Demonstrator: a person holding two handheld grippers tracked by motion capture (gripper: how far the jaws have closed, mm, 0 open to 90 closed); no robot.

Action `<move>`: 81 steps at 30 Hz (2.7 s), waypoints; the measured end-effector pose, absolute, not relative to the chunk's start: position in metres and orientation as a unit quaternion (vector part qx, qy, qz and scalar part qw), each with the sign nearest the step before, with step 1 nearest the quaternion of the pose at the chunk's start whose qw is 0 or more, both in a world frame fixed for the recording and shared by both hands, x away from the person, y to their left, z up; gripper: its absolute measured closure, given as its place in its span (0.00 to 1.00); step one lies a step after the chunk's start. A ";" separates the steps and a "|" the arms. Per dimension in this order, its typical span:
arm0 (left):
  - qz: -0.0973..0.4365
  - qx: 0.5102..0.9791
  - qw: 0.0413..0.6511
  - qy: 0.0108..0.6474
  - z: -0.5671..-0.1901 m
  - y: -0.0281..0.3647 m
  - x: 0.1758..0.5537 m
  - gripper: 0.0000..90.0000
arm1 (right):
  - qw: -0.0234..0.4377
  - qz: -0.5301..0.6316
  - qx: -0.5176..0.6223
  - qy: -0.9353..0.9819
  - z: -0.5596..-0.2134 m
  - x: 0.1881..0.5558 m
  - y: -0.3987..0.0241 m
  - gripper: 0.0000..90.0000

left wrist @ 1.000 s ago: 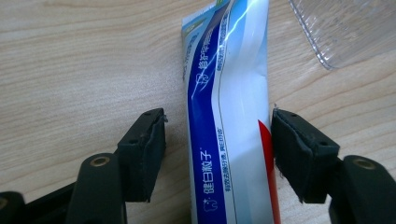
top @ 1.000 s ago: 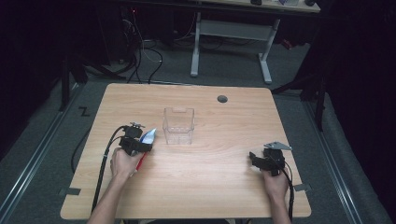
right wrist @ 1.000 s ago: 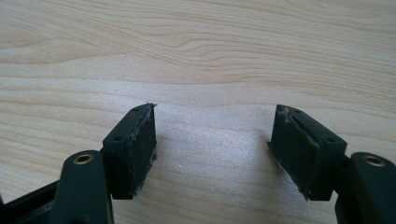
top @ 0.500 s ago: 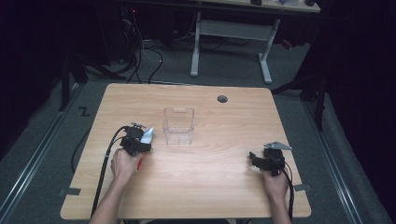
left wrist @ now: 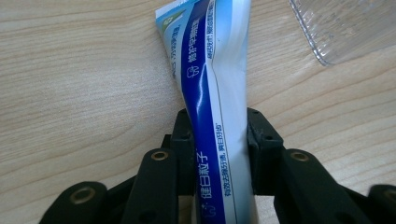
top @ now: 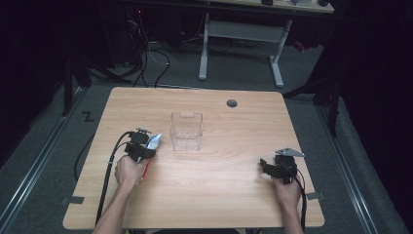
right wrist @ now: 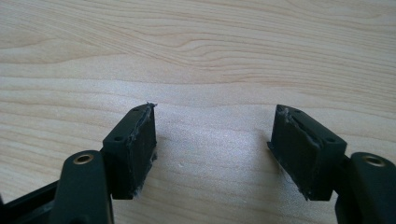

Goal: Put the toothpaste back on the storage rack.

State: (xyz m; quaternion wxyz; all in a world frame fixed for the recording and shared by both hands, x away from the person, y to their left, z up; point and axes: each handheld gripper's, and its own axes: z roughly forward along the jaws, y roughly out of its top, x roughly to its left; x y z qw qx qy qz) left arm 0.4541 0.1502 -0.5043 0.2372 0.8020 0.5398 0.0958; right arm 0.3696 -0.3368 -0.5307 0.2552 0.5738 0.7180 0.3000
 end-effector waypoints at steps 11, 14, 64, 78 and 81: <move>0.089 0.801 0.246 0.538 -0.501 0.157 0.453 0.79 | 0.255 0.300 0.574 0.718 -0.531 0.370 -0.337 0.35; 0.090 0.798 0.256 0.537 -0.497 0.158 0.451 0.79 | 0.255 0.300 0.574 0.718 -0.531 0.370 -0.337 0.35; 0.102 0.765 0.405 0.490 -0.432 0.172 0.418 0.77 | 0.255 0.300 0.575 0.717 -0.531 0.369 -0.336 0.35; 0.102 0.767 0.427 0.468 -0.416 0.154 0.421 0.78 | 0.255 0.300 0.575 0.717 -0.531 0.369 -0.336 0.35; 0.099 0.766 0.434 0.464 -0.413 0.151 0.423 0.78 | 0.255 0.300 0.575 0.717 -0.531 0.369 -0.336 0.35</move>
